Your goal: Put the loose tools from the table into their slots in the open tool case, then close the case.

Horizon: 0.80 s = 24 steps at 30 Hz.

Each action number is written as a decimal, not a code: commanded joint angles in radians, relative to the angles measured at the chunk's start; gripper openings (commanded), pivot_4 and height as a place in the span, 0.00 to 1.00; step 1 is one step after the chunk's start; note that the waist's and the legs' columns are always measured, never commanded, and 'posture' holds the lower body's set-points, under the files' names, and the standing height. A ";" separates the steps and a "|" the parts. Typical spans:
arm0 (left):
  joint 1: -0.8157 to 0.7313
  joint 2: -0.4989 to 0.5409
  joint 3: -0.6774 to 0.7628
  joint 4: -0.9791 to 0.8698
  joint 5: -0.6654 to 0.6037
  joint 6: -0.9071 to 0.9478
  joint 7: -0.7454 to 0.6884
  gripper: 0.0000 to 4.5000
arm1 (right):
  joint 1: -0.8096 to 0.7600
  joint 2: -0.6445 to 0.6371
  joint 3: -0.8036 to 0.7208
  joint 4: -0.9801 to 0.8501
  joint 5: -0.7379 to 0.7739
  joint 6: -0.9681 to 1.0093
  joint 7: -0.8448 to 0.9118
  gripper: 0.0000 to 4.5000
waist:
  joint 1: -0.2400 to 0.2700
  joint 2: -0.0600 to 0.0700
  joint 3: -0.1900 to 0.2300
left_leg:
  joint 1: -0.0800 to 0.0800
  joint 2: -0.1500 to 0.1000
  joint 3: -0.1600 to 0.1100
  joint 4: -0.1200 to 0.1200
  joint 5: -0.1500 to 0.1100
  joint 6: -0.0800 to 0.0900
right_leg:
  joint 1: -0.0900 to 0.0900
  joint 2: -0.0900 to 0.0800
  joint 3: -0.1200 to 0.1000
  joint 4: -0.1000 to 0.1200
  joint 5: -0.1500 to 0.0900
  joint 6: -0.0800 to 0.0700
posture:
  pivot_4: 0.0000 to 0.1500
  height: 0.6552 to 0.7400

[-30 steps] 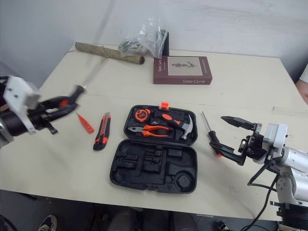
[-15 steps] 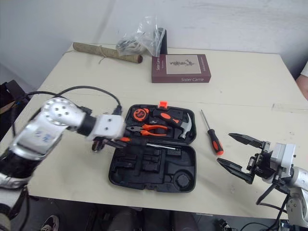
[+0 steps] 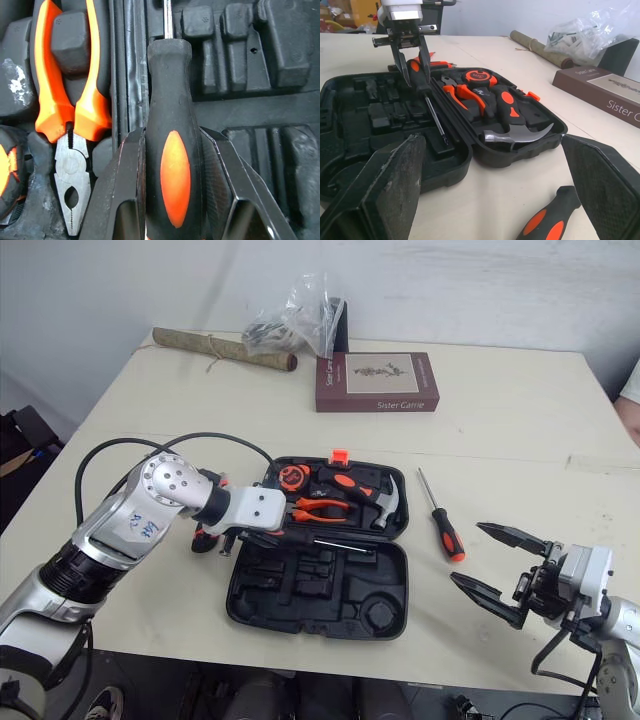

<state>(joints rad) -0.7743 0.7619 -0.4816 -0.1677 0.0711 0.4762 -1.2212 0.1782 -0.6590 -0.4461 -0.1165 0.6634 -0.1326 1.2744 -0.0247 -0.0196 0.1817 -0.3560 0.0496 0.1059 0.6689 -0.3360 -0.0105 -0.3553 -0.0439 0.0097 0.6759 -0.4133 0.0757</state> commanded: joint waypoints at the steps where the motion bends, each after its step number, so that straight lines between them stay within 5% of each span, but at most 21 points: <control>1: 0.017 -0.022 -0.030 -0.005 0.024 0.008 -0.001 0.18 | 0.003 0.007 -0.015 -0.034 0.005 -0.023 -0.008 1.00 | 0.002 0.000 0.000 | 0.000 0.000 0.000 0.000 0.000 0.000 | 0.000 0.000 0.000 0.000 0.000 0.000 | 1.00 1.00; 24: 0.021 -0.031 -0.033 -0.017 0.099 0.073 0.010 0.18 | 0.000 0.010 0.012 -0.079 -0.010 0.002 -0.061 1.00 | 0.000 0.000 0.000 | 0.000 0.000 -0.001 0.001 0.000 0.000 | 0.002 0.000 -0.001 0.000 0.000 0.000 | 1.00 1.00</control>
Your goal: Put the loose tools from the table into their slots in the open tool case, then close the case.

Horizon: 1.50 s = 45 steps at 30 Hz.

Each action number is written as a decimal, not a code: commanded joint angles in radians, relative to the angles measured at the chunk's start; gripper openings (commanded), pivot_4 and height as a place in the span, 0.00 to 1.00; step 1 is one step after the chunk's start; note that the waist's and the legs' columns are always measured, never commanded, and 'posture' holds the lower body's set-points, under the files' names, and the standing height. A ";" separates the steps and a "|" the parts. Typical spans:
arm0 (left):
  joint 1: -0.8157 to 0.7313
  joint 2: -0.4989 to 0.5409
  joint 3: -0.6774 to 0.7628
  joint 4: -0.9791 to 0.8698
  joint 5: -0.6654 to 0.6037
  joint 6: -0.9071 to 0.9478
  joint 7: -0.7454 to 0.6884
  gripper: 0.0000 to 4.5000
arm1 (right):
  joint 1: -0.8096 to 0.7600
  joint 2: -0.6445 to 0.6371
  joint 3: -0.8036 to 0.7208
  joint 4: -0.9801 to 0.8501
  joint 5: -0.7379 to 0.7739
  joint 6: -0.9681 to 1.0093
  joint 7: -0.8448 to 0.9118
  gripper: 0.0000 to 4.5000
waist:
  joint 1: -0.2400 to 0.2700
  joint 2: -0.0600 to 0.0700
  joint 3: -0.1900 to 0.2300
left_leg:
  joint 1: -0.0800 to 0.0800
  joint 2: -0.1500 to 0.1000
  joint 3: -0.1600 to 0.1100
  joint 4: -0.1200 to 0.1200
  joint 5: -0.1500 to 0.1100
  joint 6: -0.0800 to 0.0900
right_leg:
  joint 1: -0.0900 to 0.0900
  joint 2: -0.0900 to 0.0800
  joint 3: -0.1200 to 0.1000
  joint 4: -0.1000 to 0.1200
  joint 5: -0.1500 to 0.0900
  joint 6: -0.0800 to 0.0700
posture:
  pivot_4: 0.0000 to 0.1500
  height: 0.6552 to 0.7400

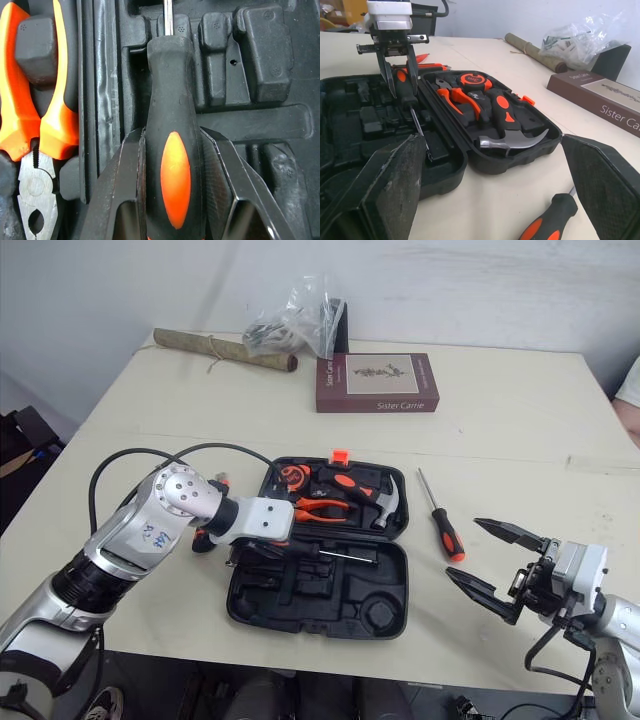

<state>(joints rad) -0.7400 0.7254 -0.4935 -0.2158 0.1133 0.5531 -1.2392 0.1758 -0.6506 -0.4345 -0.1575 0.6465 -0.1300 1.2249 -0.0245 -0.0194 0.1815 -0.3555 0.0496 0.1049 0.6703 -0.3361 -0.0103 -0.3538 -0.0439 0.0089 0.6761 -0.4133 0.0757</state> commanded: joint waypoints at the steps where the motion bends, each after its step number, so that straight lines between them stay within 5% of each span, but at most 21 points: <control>1: -0.018 0.006 -0.022 0.036 0.063 -0.006 0.031 0.18 | 0.003 0.001 0.002 -0.041 0.007 0.003 -0.014 1.00 | 0.000 0.000 0.000 | 0.000 0.000 0.000 0.000 0.000 0.000 | 0.000 0.000 0.000 0.000 0.000 0.000 | 1.00 1.00; 16: -0.028 0.021 -0.015 -0.063 0.084 0.110 0.057 0.18 | 0.009 -0.005 0.023 -0.125 0.017 0.058 -0.070 1.00 | 0.000 0.000 0.000 | 0.000 0.000 -0.001 0.003 0.000 0.000 | 0.001 0.000 0.000 0.002 0.000 0.000 | 1.00 1.00; 28: -0.009 0.003 -0.043 0.004 0.111 -0.037 0.083 0.18 | 0.003 -0.006 0.025 -0.129 0.014 0.076 -0.070 1.00 | 0.004 0.000 0.000 | 0.000 0.000 -0.001 0.004 0.000 0.000 | 0.001 0.000 0.000 0.002 0.000 0.000 | 1.00 1.00; 33: -0.016 -0.002 0.003 -0.034 0.089 -0.094 0.090 0.65 | 0.011 -0.001 0.018 -0.113 0.013 0.066 -0.053 1.00 | 0.011 0.000 0.000 | 0.000 0.000 -0.001 0.005 0.000 0.001 | 0.001 0.000 -0.001 0.002 0.000 0.000 | 1.00 1.00; 42: 0.032 -0.029 0.188 -0.115 -0.066 -0.069 0.107 0.65 | 0.037 -0.001 0.015 -0.158 0.022 0.084 -0.071 1.00 | 0.018 0.000 0.000 | -0.001 0.000 -0.001 0.004 -0.001 0.001 | 0.000 0.000 -0.001 0.002 0.000 0.000 | 1.00 1.00; 45: 0.095 -0.151 0.351 -0.058 -0.213 -0.106 0.194 0.48 | 0.043 -0.003 0.016 -0.168 0.023 0.092 -0.080 1.00 | 0.019 0.000 0.000 | -0.001 0.000 -0.001 0.005 -0.001 0.001 | 0.000 0.000 -0.001 0.003 0.000 0.000 | 1.00 1.00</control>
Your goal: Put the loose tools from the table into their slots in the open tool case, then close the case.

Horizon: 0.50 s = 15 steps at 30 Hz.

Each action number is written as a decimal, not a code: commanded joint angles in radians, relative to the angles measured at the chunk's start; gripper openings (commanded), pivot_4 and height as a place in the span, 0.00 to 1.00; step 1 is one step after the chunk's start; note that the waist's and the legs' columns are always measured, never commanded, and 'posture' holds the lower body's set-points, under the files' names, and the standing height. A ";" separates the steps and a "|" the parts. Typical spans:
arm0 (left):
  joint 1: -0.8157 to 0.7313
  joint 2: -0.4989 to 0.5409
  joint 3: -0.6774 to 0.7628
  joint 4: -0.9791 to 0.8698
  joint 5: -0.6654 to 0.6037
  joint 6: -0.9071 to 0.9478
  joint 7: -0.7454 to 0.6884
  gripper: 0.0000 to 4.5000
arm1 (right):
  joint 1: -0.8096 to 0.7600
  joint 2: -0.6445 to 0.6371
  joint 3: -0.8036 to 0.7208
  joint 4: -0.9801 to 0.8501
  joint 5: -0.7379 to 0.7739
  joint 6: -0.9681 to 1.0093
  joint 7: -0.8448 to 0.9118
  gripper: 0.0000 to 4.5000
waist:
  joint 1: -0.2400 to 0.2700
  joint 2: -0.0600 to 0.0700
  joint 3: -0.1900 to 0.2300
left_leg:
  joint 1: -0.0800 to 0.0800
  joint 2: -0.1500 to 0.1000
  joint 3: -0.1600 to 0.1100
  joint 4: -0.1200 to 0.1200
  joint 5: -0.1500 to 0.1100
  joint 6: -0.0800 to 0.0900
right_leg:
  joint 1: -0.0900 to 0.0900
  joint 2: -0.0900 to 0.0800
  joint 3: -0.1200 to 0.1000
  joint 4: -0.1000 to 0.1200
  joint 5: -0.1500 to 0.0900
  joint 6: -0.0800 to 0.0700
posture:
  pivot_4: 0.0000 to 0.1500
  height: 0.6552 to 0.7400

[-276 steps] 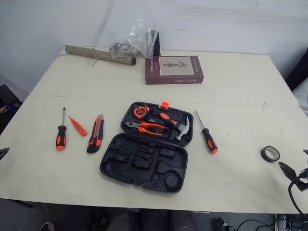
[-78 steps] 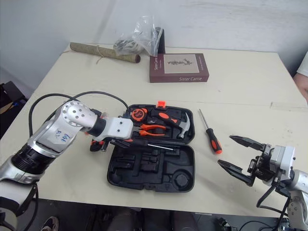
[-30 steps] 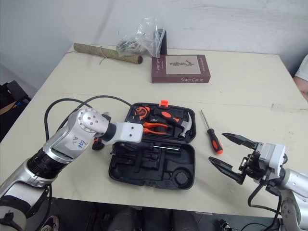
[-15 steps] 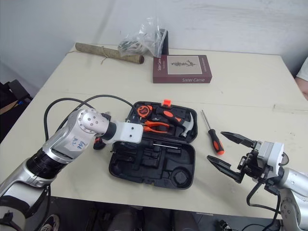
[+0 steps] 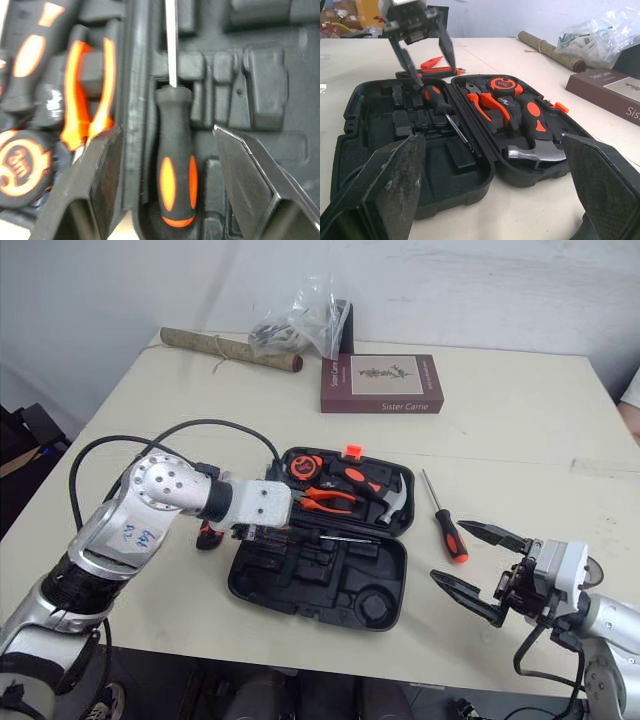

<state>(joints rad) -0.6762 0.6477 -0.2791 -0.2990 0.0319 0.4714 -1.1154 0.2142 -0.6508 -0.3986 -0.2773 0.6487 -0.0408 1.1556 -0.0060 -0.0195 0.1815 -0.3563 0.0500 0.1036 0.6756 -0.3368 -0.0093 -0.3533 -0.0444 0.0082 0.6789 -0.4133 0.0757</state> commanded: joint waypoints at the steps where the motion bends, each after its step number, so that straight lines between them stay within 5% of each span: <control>1: 0.052 -0.111 0.183 0.057 -0.186 -0.029 0.081 0.39 | 0.005 -0.004 -0.018 -0.050 0.021 0.006 -0.014 1.00 | 0.002 0.000 0.000 | 0.000 0.000 0.000 0.001 0.000 0.000 | 0.000 0.000 -0.001 0.000 0.000 0.000 | 1.00 1.00; 5: 0.164 -0.162 0.249 0.170 -0.265 -0.104 0.076 0.01 | -0.004 -0.001 -0.010 -0.043 0.020 0.007 -0.018 1.00 | -0.007 0.000 0.000 | 0.000 0.000 -0.001 0.001 0.000 0.000 | 0.000 0.000 -0.001 0.000 0.000 0.000 | 1.00 1.00; 15: 0.181 -0.218 0.135 0.341 -0.202 -0.291 0.089 0.01 | -0.021 0.009 -0.002 0.012 0.006 -0.019 0.005 1.00 | 0.003 0.000 0.000 | -0.001 -0.001 -0.001 0.003 -0.001 0.001 | 0.000 0.000 -0.002 0.000 0.000 0.000 | 1.00 1.00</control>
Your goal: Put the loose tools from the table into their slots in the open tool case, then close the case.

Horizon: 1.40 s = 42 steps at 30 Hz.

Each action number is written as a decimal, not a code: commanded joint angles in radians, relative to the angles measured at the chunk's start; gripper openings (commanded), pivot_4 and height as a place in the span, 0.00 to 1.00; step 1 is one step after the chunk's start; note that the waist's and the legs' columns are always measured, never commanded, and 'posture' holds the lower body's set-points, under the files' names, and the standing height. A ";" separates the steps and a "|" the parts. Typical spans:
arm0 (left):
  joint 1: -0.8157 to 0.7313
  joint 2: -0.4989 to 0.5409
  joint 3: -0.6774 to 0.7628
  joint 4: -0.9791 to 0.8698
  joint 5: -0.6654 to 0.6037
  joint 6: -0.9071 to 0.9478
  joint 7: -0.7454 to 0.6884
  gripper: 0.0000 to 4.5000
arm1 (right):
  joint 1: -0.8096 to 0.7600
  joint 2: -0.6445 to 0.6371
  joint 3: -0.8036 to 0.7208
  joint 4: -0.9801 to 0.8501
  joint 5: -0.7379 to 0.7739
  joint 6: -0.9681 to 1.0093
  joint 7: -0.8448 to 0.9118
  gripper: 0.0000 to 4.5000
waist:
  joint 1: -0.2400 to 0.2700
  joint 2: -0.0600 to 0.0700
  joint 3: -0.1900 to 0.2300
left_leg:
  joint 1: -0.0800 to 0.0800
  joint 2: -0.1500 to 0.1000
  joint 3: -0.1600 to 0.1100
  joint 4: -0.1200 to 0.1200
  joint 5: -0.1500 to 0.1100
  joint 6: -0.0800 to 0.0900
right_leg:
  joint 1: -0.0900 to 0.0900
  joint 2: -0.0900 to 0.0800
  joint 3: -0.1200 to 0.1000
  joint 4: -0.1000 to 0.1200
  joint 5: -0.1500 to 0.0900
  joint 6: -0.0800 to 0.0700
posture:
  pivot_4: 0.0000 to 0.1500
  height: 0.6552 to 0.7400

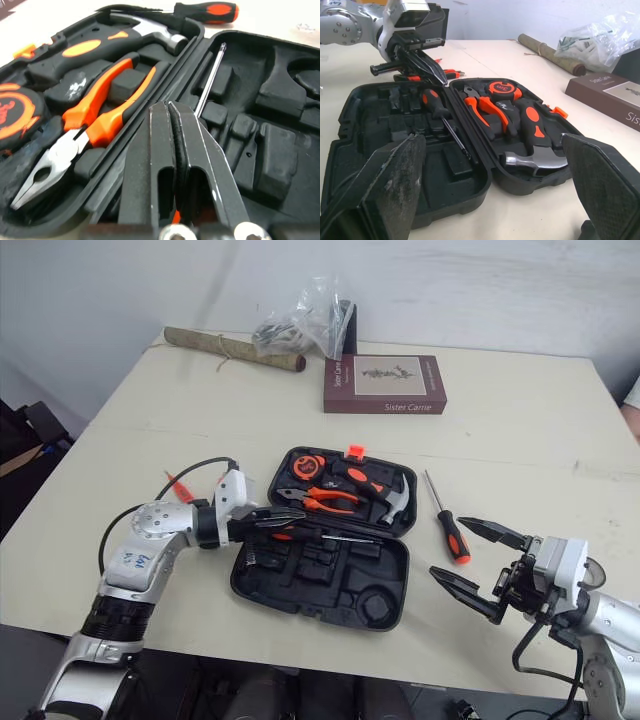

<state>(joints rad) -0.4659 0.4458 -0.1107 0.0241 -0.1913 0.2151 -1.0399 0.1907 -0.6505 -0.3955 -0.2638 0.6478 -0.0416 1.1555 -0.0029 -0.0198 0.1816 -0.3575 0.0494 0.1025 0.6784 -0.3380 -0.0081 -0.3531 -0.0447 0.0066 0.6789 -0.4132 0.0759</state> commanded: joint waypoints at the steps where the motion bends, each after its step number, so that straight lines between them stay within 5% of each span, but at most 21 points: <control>1: -0.034 -0.020 -0.039 0.027 0.025 -0.040 0.021 0.01 | 0.002 0.009 -0.006 -0.001 0.006 -0.019 0.006 1.00 | 0.000 0.000 0.000 | 0.000 0.000 0.000 0.000 0.000 0.000 | 0.000 0.000 0.000 0.000 0.000 0.000 | 1.00 1.00; 14: -0.079 0.015 -0.228 0.112 0.195 0.031 0.030 0.01 | 0.017 0.009 0.002 -0.047 -0.006 0.006 -0.039 1.00 | 0.001 0.000 -0.001 | 0.001 0.000 0.000 0.000 0.000 0.000 | 0.002 0.000 0.000 0.000 0.000 0.000 | 1.00 1.00; 22: -0.064 0.039 -0.374 0.112 0.324 0.130 0.051 0.01 | 0.043 0.019 -0.001 -0.068 -0.016 0.004 -0.082 1.00 | 0.000 0.003 -0.020 | 0.018 0.000 -0.002 -0.011 -0.001 0.000 | 0.022 0.000 -0.001 -0.013 0.000 0.000 | 1.00 1.00; 28: -0.055 -0.013 -0.216 0.086 0.171 -0.125 0.056 0.01 | 0.066 0.026 -0.021 -0.066 -0.025 -0.011 -0.092 1.00 | 0.002 0.010 -0.031 | 0.026 0.000 -0.002 -0.016 -0.002 -0.001 | 0.031 0.001 -0.001 -0.021 0.000 0.000 | 1.00 1.00; 32: -0.051 0.025 0.017 -0.087 -0.116 -0.072 -0.026 0.01 | 0.107 0.011 -0.106 0.001 -0.032 -0.050 -0.073 1.00 | 0.002 0.004 -0.019 | 0.020 0.000 -0.002 -0.016 -0.002 -0.001 | 0.025 0.001 -0.002 -0.020 0.000 0.000 | 1.00 1.00; 35: -0.006 0.135 0.172 -0.164 -0.227 0.020 -0.029 0.18 | 0.160 0.006 -0.209 0.101 -0.042 -0.107 -0.054 1.00 | -0.001 0.001 -0.016 | 0.017 0.000 -0.004 -0.014 -0.002 -0.001 | 0.023 0.001 -0.004 -0.020 0.000 0.000 | 1.00 1.00; 39: 0.165 0.312 0.371 -0.119 -0.226 0.026 -0.037 0.59 | 0.236 0.034 -0.355 0.292 -0.083 -0.274 -0.043 1.00 | -0.017 0.005 -0.015 | 0.022 0.000 -0.003 -0.020 -0.002 -0.001 | 0.026 0.000 -0.003 -0.024 0.000 0.000 | 1.00 1.00; 42: 0.289 0.425 0.580 0.077 -0.203 -0.030 -0.001 0.90 | 0.300 0.043 -0.474 0.472 -0.109 -0.373 -0.087 1.00 | -0.026 0.004 -0.009 | 0.023 0.000 -0.003 -0.022 -0.002 -0.001 | 0.028 0.000 -0.003 -0.025 0.000 0.000 | 1.00 1.00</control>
<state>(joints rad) -0.1917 0.8241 0.3330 0.0196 -0.4082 0.2215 -1.0642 0.4593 -0.6118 -0.7796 0.1434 0.5425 -0.3564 1.0930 -0.0289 -0.0156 0.1723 -0.3344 0.0489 0.0990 0.6556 -0.3398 -0.0087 -0.3257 -0.0446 0.0037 0.6536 -0.4132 0.0759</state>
